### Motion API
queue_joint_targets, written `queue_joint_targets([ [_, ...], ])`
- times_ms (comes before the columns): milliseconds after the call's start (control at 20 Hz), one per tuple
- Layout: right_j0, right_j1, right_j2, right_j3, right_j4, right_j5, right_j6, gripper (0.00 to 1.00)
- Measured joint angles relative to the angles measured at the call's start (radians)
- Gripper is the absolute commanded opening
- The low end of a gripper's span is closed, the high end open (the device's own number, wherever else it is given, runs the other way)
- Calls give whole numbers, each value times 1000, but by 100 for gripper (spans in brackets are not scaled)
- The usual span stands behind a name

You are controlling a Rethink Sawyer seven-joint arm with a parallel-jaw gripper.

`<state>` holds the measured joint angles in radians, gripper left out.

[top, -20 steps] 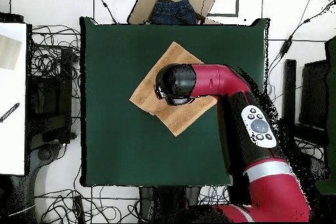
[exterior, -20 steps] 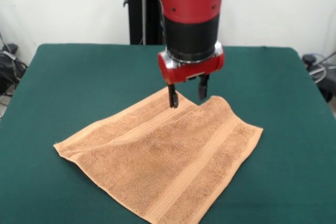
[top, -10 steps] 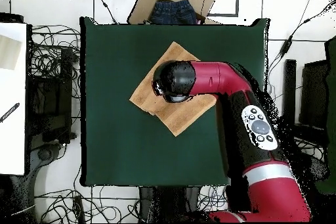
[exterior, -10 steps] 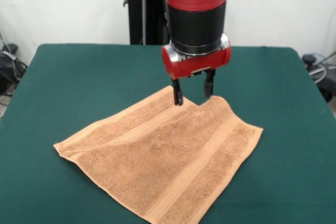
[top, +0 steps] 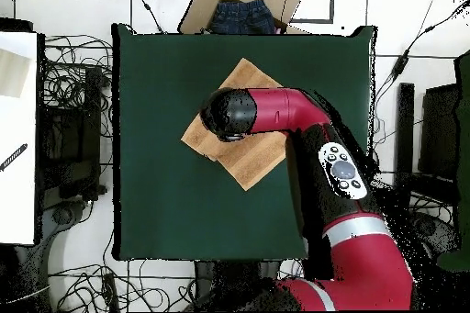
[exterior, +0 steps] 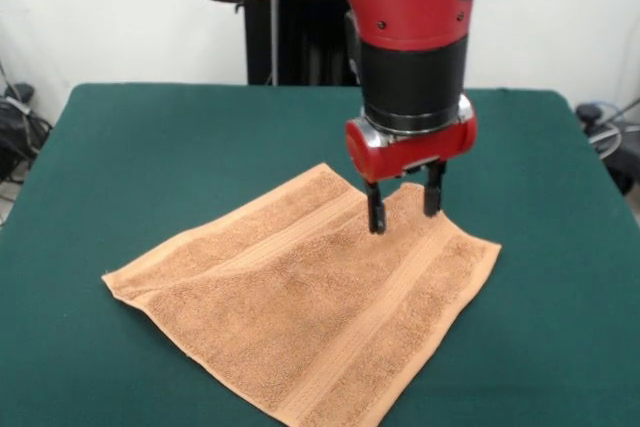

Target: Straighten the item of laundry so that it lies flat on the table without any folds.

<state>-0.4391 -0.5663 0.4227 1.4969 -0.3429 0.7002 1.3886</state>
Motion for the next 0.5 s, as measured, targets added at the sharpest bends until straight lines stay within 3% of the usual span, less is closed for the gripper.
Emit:
queue_joint_targets([
  [500, 19, 36, -1, -2, 0, -35, 0, 100],
])
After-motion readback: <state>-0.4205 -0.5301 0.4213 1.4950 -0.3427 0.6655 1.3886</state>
